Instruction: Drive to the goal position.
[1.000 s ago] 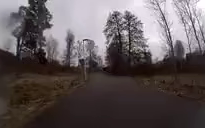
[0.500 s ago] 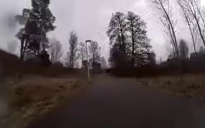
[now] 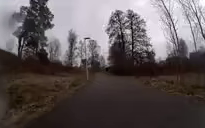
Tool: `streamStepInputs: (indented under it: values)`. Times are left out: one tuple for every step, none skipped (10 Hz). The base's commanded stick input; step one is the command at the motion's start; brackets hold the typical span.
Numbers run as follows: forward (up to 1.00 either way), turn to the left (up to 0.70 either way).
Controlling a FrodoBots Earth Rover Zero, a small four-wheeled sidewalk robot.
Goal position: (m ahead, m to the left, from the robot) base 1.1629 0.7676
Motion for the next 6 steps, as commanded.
streamStepInputs:
  values:
    - [0.70,0.00]
    - [0.70,0.00]
    - [0.70,0.00]
    - [0.70,0.00]
    - [0.70,0.00]
    - [0.70,0.00]
